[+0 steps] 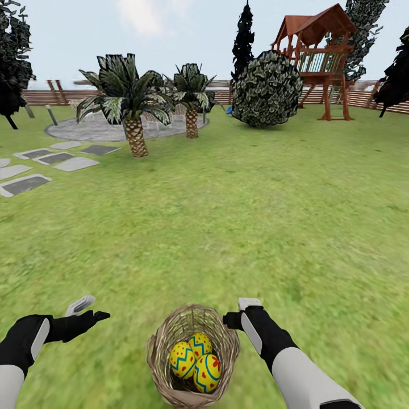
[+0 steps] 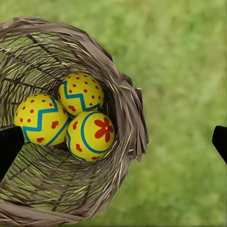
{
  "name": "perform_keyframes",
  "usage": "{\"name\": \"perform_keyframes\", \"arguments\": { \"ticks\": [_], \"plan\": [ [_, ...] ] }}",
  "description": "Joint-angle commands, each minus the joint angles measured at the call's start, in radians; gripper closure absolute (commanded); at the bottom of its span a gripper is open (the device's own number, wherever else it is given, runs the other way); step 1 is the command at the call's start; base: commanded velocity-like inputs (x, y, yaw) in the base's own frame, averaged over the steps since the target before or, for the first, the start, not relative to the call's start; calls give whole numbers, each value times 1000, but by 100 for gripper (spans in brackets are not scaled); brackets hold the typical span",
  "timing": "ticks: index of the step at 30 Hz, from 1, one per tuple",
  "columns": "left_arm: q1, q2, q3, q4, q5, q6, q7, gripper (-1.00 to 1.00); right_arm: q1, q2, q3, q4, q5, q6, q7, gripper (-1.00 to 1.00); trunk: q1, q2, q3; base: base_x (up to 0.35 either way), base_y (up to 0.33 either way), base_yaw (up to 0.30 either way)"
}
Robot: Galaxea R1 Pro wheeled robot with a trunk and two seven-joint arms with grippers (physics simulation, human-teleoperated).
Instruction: Take the three Easter eggs out of the wicker basket on the lawn in the garden, then place them on the lawn next to a single tree (choose any tree) so that all three eggs are next to the same tree and none are left in the basket.
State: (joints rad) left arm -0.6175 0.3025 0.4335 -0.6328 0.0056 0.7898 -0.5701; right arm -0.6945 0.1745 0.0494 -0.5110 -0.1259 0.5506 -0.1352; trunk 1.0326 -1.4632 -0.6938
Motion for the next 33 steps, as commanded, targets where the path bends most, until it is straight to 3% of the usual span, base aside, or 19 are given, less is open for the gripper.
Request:
{"name": "perform_keyframes", "arguments": {
  "ticks": [1,33],
  "plan": [
    [-1,0,4,-1,1,8,-3,-100,0,0,4,-1,-11,3,-9,-100,4,-8,-4,0,0,0],
    [-1,0,5,-1,2,6,-6,-100,0,0,3,0,-11,-4,-9,-100,127,-232,-104,0,0,0]
  ]
}}
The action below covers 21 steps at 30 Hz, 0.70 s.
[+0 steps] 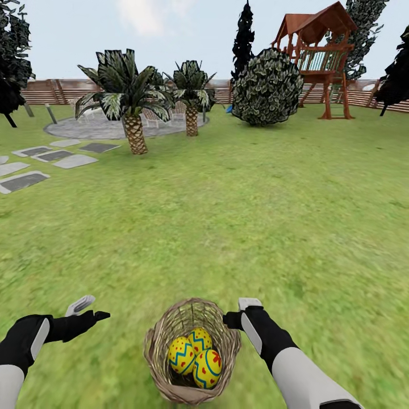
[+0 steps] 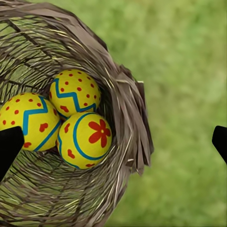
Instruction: Take the three Easter eggs out of the wicker basket on the lawn in the garden, then place them on the lawn next to a single tree (choose any tree) so that all three eggs are next to the same tree and none are left in the basket.
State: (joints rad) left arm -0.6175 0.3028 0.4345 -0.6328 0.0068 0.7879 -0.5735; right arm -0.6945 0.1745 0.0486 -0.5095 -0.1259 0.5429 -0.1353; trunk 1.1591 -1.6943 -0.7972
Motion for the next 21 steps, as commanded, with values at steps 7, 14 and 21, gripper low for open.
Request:
{"name": "perform_keyframes", "arguments": {
  "ticks": [7,14,21],
  "plan": [
    [-1,1,6,-1,2,9,-5,-100,0,0,4,-1,-11,1,-9,-100,27,-50,-23,0,0,0],
    [-1,5,43,-1,-1,10,-114,-100,0,0,4,0,-11,-10,-9,-100,54,-99,-45,0,0,0],
    [-1,23,53,-1,-1,9,-205,-100,0,0,4,-1,-11,-11,-9,-100,81,-148,-67,0,0,0]
  ]
}}
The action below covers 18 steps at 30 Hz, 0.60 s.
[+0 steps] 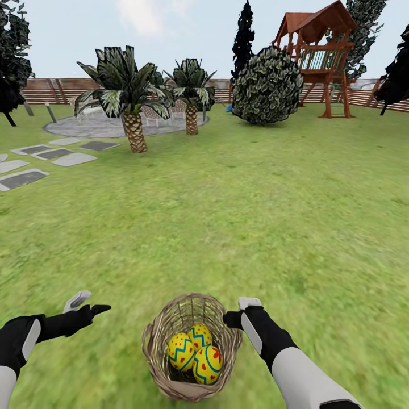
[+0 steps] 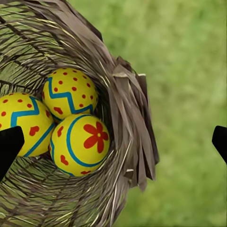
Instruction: Take the three Easter eggs out of the wicker basket on the lawn in the garden, then place them on the lawn next to a single tree (choose any tree) so that all three eggs are next to the same tree and none are left in the basket.
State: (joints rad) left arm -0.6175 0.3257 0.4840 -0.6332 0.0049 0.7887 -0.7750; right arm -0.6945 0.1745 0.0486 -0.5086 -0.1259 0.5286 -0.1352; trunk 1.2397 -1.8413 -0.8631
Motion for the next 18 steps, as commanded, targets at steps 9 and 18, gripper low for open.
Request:
{"name": "perform_keyframes", "arguments": {
  "ticks": [9,18],
  "plan": [
    [-1,4,4,0,1,7,-24,-100,0,0,4,-1,-10,3,-9,-100,35,-64,-29,0,0,0],
    [-1,3,3,0,1,6,-24,-100,0,0,4,-1,-8,-17,-9,-100,69,-127,-57,0,0,0]
  ]
}}
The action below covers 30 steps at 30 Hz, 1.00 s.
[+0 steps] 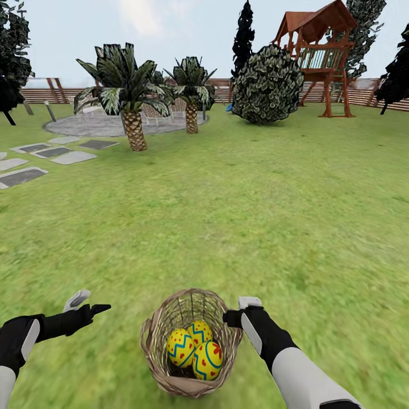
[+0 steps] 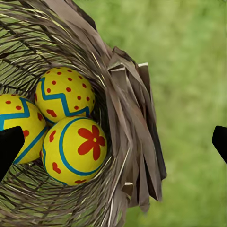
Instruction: Take the three Easter eggs out of the wicker basket on the lawn in the garden, then place them on the lawn next to a single tree (choose any tree) so that all three eggs are next to the same tree and none are left in the basket.
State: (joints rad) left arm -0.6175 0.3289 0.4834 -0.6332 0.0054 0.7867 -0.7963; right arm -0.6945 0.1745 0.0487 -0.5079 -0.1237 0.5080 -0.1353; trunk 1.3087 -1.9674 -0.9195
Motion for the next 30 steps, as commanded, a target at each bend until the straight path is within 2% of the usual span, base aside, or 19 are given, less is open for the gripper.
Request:
{"name": "perform_keyframes", "arguments": {
  "ticks": [1,13,24,30],
  "plan": [
    [-1,0,4,0,1,8,-3,-100,0,0,4,-1,-10,3,-9,-100,4,-8,-4,0,0,0],
    [-1,0,4,0,1,8,-3,-100,0,0,3,0,-11,0,-9,-100,50,-92,-42,0,0,0],
    [-1,-1,3,0,1,8,-2,-100,0,0,2,1,-15,0,-9,-100,50,-92,-42,0,0,0],
    [-1,-1,3,0,1,8,-1,-100,0,0,2,2,-16,0,-9,-100,73,-134,-60,0,0,0]
  ]
}}
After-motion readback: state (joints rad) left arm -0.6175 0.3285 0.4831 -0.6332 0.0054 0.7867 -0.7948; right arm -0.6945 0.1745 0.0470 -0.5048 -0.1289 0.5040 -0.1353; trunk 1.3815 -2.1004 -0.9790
